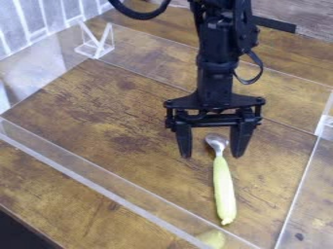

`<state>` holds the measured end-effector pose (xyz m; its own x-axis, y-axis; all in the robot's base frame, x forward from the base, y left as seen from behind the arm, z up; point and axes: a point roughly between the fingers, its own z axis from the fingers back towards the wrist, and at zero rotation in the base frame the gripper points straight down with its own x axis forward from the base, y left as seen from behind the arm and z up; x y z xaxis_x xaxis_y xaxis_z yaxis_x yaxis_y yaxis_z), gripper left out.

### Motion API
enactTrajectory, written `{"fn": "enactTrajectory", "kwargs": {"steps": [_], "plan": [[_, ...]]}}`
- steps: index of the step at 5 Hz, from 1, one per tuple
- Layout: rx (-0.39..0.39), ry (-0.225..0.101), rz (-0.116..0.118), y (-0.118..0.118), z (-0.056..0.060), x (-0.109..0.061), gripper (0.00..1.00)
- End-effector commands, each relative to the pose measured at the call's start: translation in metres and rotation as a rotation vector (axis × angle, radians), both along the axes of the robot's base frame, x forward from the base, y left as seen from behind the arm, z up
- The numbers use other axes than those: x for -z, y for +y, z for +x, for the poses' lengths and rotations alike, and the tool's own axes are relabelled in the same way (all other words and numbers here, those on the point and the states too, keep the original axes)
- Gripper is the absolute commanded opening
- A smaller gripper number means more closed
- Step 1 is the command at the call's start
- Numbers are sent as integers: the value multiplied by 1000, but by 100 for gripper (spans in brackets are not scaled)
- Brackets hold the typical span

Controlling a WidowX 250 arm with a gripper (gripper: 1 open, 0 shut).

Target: Move the green spoon to the right

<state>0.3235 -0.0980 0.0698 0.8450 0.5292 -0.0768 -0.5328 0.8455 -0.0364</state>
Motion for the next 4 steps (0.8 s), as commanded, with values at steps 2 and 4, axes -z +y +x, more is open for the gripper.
{"fn": "enactTrajectory", "kwargs": {"steps": [2,4], "plan": [[31,-41,1,8,8,8,100],[71,-40,10,7,7,7,100]]}}
